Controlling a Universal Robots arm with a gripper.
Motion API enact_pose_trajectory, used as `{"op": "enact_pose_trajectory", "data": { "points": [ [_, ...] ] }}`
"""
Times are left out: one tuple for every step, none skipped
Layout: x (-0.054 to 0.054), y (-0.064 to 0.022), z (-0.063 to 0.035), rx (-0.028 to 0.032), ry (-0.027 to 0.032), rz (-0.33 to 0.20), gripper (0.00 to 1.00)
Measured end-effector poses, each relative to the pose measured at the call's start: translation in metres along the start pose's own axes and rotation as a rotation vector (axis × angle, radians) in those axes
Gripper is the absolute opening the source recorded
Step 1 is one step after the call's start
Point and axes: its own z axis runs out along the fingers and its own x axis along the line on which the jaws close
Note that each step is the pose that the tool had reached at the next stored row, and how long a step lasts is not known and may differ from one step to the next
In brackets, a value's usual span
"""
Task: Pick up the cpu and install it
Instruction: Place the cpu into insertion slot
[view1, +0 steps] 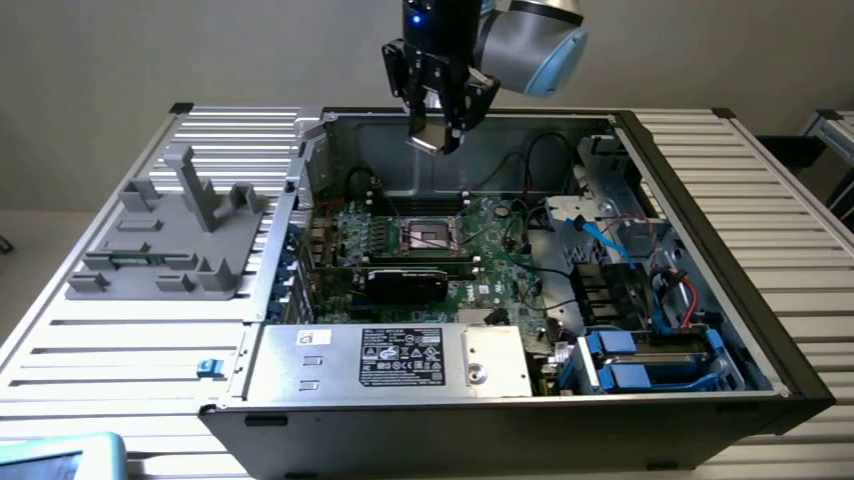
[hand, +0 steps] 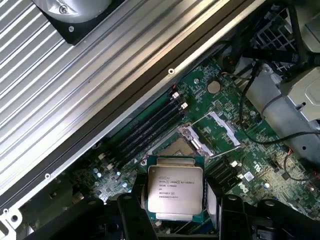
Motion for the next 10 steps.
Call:
{"op": "enact_pose_trajectory", "data": {
  "points": [
    [0.0000,0.0000,0.0002,-0.0006,-0.0005,0.016,0.56],
    [0.0000,0.0000,0.0003,-0.0012,-0.0011,0.031,0.56],
    [0.0000,0.0000,0.0005,-0.0017,-0.0016,0.047,0.56],
    [0.0000,0.0000,0.0007,-0.0023,-0.0022,0.062,0.56],
    [0.0000,0.0000,0.0009,-0.0029,-0.0027,0.078,0.56],
    [0.0000,0.0000,0.0011,-0.0035,-0.0033,0.094,0.56],
    [0.0000,-0.0001,0.0012,-0.0041,-0.0039,0.110,0.56],
    [-0.0001,-0.0001,0.0014,-0.0047,-0.0044,0.125,0.56],
    [-0.0001,-0.0001,0.0016,-0.0053,-0.0050,0.141,0.56],
    [-0.0001,-0.0001,0.0018,-0.0059,-0.0055,0.156,0.56]
  ]
}}
